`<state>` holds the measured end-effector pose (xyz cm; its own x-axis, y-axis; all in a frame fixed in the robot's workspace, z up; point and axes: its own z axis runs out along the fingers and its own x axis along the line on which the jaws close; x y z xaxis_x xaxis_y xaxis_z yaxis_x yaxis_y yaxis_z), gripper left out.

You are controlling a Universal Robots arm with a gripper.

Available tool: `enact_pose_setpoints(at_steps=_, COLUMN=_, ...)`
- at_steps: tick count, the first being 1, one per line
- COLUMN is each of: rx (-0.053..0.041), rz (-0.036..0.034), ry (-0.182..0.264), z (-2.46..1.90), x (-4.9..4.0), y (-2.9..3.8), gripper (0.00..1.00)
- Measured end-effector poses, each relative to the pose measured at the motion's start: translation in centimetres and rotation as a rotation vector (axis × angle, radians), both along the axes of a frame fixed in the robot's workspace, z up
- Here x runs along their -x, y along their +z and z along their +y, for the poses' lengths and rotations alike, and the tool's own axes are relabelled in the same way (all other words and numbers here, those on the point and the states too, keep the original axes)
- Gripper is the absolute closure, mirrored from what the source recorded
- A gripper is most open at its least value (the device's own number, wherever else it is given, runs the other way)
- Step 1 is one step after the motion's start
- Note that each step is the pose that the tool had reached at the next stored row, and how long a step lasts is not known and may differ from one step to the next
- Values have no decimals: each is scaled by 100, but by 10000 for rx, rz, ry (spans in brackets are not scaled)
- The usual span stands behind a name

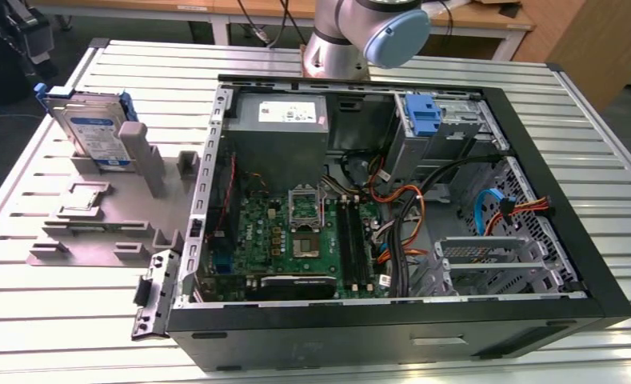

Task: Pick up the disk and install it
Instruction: 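Pick up the disk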

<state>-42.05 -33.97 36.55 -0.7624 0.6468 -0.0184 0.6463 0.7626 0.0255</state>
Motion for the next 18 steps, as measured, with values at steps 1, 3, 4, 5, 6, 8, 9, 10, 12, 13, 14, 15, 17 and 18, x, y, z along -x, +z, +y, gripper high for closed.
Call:
enact_pose_setpoints(at_steps=1, rx=0, rz=0, ry=-181, z=0, x=0, y=-1, gripper=90)
enact_pose_setpoints(at_steps=3, rx=0, rz=0, ry=-539, z=0, x=0, y=-3, gripper=90)
enact_pose_setpoints(at_steps=4, rx=0, rz=0, ry=-732, z=0, x=0, y=-3, gripper=90)
enact_pose_setpoints(at_steps=5, rx=0, rz=-1, ry=-910, z=0, x=0, y=-4, gripper=90)
enact_pose_setpoints(at_steps=6, rx=1, rz=-2, ry=-1075, z=0, x=0, y=-5, gripper=90)
enact_pose_setpoints(at_steps=8, rx=3, rz=-2, ry=-1429, z=0, x=0, y=-5, gripper=90)
enact_pose_setpoints(at_steps=9, rx=4, rz=-1, ry=-1608, z=0, x=0, y=-4, gripper=90)
enact_pose_setpoints(at_steps=10, rx=4, rz=0, ry=-1786, z=0, x=0, y=-4, gripper=90)
enact_pose_setpoints(at_steps=12, rx=4, rz=-1, ry=-2146, z=0, x=0, y=-4, gripper=90)
enact_pose_setpoints(at_steps=13, rx=4, rz=-1, ry=-2343, z=0, x=0, y=-4, gripper=90)
enact_pose_setpoints(at_steps=14, rx=4, rz=-1, ry=-2522, z=0, x=0, y=-4, gripper=90)
enact_pose_setpoints(at_steps=15, rx=4, rz=0, ry=-2702, z=0, x=0, y=-4, gripper=90)
enact_pose_setpoints(at_steps=17, rx=4, rz=-1, ry=-3061, z=0, x=0, y=-5, gripper=90)
enact_pose_setpoints(at_steps=18, rx=4, rz=0, ry=-3243, z=0, x=0, y=-5, gripper=90)
